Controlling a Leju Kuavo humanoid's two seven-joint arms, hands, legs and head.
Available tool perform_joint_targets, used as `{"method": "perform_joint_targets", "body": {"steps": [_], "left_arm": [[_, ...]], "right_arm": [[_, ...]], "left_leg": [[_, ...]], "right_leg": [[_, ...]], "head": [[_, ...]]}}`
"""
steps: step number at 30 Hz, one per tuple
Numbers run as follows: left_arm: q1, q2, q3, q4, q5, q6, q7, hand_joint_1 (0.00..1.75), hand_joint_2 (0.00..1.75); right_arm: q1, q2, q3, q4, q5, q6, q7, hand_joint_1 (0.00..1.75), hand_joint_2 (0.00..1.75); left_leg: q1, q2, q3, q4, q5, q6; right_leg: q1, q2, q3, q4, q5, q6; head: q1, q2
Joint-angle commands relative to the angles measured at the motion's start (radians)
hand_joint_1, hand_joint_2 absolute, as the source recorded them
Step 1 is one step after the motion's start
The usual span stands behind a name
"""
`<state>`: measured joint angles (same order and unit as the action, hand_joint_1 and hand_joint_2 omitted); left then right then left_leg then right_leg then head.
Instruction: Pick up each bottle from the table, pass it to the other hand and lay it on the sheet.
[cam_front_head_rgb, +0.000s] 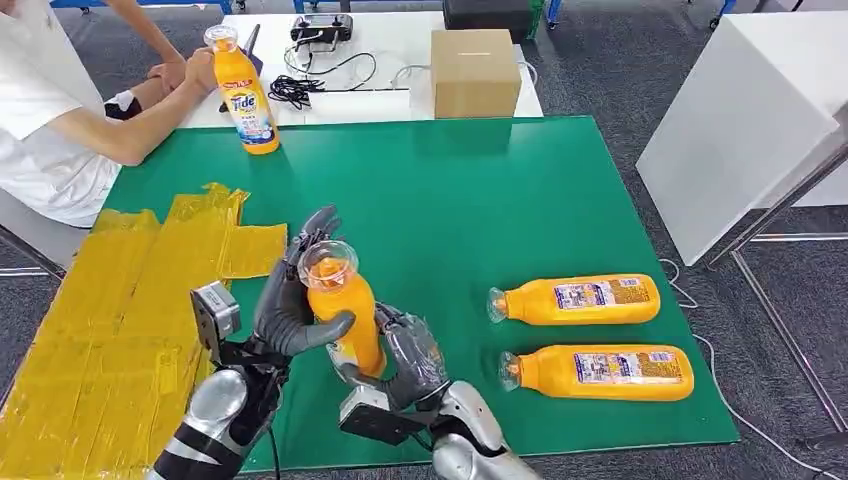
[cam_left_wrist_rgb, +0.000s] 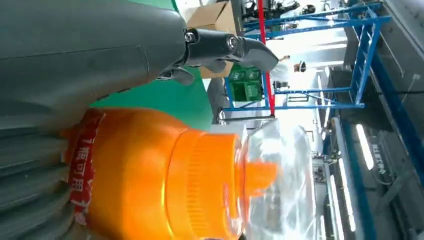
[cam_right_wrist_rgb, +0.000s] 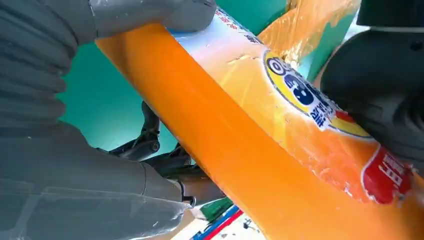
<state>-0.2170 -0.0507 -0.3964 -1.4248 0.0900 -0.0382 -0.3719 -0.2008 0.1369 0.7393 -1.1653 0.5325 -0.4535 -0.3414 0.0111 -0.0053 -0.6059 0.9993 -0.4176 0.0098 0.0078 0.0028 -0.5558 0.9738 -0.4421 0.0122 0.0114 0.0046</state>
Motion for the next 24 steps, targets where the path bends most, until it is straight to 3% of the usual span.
{"method": "perform_joint_targets", "body": {"steps": [1, 3, 11, 12, 14, 24], "left_arm": [[0.014, 0.02, -0.018, 0.132, -0.043, -0.018, 0.027, 0.0, 1.75], [0.014, 0.021, -0.024, 0.14, -0.06, -0.027, 0.026, 0.0, 1.75], [0.023, 0.029, -0.012, 0.144, -0.055, -0.082, 0.027, 0.0, 1.75], [0.025, 0.03, -0.009, 0.144, -0.058, -0.084, 0.028, 0.0, 1.75], [0.033, 0.031, -0.002, 0.14, -0.062, -0.089, 0.03, 0.0, 1.75], [0.048, 0.027, 0.003, 0.143, -0.079, -0.099, 0.036, 0.0, 1.75]], "right_arm": [[0.004, -0.011, -0.029, -0.164, 0.03, -0.067, -0.01, 1.75, 1.75], [0.006, -0.012, -0.047, -0.175, 0.033, -0.074, -0.01, 1.75, 1.75], [0.009, -0.003, -0.064, -0.165, 0.098, -0.124, -0.003, 1.75, 1.75], [0.011, -0.003, -0.067, -0.164, 0.108, -0.134, -0.003, 1.75, 1.75], [0.016, -0.001, -0.069, -0.164, 0.13, -0.152, 0.0, 1.75, 1.75], [0.019, 0.001, -0.074, -0.156, 0.129, -0.148, 0.007, 1.75, 1.75]], "left_leg": [[-0.001, 0.003, 0.009, -0.002, -0.003, 0.0], [-0.001, 0.002, 0.004, -0.001, -0.001, 0.0], [-0.001, 0.002, 0.004, -0.002, -0.001, 0.0], [-0.001, 0.004, 0.01, -0.003, -0.003, 0.0], [0.0, 0.002, 0.005, -0.002, -0.001, 0.0], [-0.001, 0.0, 0.004, -0.002, -0.001, 0.0]], "right_leg": [[-0.001, 0.002, 0.008, -0.002, -0.002, 0.002], [-0.001, 0.001, 0.003, -0.001, -0.001, 0.001], [-0.001, 0.001, 0.003, -0.001, -0.001, 0.001], [-0.001, 0.003, 0.009, -0.002, -0.002, 0.002], [0.0, 0.001, 0.004, -0.002, -0.001, 0.001], [-0.001, -0.001, 0.004, -0.001, -0.001, 0.001]], "head": [[0.0, 0.0], [0.0, 0.0], [0.0, 0.0], [0.0, 0.0], [0.0, 0.0], [0.0, 0.0]]}}
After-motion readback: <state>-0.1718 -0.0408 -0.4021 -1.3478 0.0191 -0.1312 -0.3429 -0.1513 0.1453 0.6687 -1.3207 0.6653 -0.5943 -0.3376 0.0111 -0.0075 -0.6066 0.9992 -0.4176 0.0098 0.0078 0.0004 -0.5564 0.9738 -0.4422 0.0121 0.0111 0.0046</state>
